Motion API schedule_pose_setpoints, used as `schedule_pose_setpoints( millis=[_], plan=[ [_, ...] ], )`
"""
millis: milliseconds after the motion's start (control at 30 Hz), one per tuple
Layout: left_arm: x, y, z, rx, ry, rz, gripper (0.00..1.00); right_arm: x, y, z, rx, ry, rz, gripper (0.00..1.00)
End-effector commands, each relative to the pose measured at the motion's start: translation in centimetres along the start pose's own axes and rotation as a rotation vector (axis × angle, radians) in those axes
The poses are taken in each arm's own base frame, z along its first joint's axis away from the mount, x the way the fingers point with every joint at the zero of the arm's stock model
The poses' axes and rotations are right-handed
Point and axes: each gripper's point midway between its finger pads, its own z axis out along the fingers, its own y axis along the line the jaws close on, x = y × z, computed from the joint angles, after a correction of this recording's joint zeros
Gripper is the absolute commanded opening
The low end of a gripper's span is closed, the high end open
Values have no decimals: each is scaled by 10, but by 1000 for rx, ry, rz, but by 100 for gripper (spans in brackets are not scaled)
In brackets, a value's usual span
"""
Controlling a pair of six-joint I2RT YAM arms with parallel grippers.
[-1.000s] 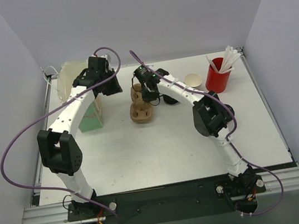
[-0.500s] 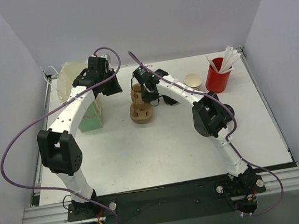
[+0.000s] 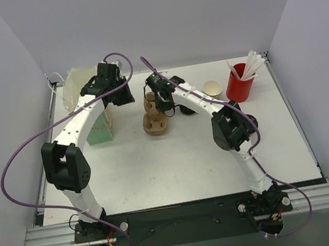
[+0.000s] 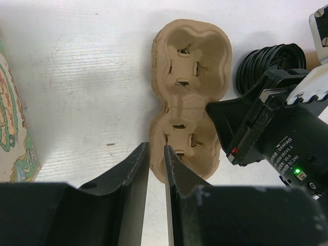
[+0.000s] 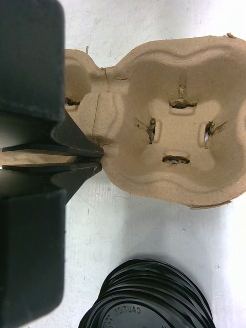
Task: Pack the takeout coffee
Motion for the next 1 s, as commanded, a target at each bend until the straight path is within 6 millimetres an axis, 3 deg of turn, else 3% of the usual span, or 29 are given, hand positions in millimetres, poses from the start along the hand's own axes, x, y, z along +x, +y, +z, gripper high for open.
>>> schedule_pose_setpoints(
  millis=[0,300,500,633,667,700,800,967],
  plan=[
    [-11,-4,0,30,-40,10,28,-26,-1,-38,-1,-77,-5,0],
    [-5,-3,6,35,-16,17,29,-36,4,-58,-72,-94,12,0],
    [7,-6,13,62,30,24,31,-25,4,-53,-141,-37,73,0],
    [26,-7,19,65,81,36,32,-22,-9,-46,-129,-21,100,0],
    [30,-7,21,61,90,35,32,-20,-5,-47,-156,-10,102,2],
    [37,-5,23,59,105,38,32,-19,-5,-46,-161,-7,105,13],
    [50,-5,27,59,137,47,33,-17,-5,-46,-170,8,101,30],
    [63,-9,31,69,161,62,33,-17,-5,-50,-178,2,102,30]
  ],
)
